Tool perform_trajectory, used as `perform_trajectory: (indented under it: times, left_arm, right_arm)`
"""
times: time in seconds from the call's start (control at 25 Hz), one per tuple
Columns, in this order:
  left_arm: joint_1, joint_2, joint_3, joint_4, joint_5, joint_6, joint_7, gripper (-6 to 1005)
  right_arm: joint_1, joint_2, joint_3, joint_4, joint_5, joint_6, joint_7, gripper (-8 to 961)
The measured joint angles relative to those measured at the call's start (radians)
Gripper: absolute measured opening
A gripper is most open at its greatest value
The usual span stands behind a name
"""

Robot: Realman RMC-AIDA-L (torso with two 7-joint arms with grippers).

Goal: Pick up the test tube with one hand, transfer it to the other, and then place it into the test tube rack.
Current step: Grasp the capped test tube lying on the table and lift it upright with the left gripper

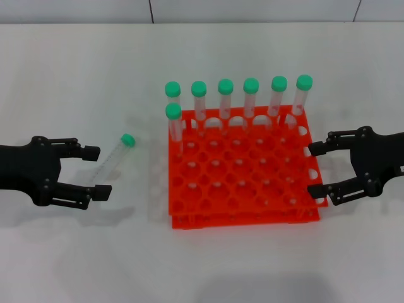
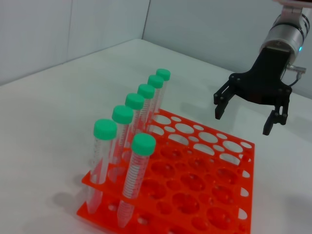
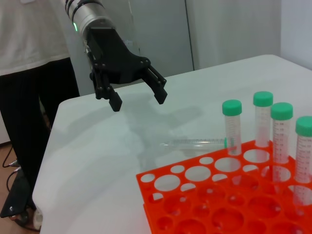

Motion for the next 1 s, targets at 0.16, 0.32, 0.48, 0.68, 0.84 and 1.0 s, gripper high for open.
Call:
perform_trajectory:
  times: [0.16, 0.32, 0.48, 0.68, 0.84, 1.0]
  left_arm:
    - [0.001, 0.0, 0.0, 0.0, 0.0, -0.002, 0.0, 883]
    - [0.001, 0.001, 0.0, 0.0, 0.004, -0.002, -0.003, 882]
    - [0.0, -0.001, 0.0, 0.0, 0.012, -0.002, -0.011, 880]
    - [-0.001, -0.004, 0.0, 0.0, 0.013, -0.002, -0.013, 879]
    - [0.0, -0.007, 0.0, 0.0, 0.022, -0.015, -0.015, 878]
    - [-0.001, -0.013, 0.0, 0.0, 0.036, -0.038, -0.048, 877]
  right_arm:
    - [-0.001, -0.001, 0.0, 0.0, 0.0, 0.012, 0.0, 853]
    - [-0.001, -0.002, -0.005, 0.0, -0.002, 0.025, 0.004, 853]
    - [-0.001, 0.002, -0.005, 0.0, -0.021, 0.026, 0.004, 853]
    - [-0.001, 0.004, -0.003, 0.001, -0.024, 0.023, 0.005, 853]
    - [-0.001, 0.005, 0.001, 0.0, -0.024, 0.022, 0.004, 853]
    - [-0.001, 0.009, 0.001, 0.0, -0.024, 0.026, 0.0, 854]
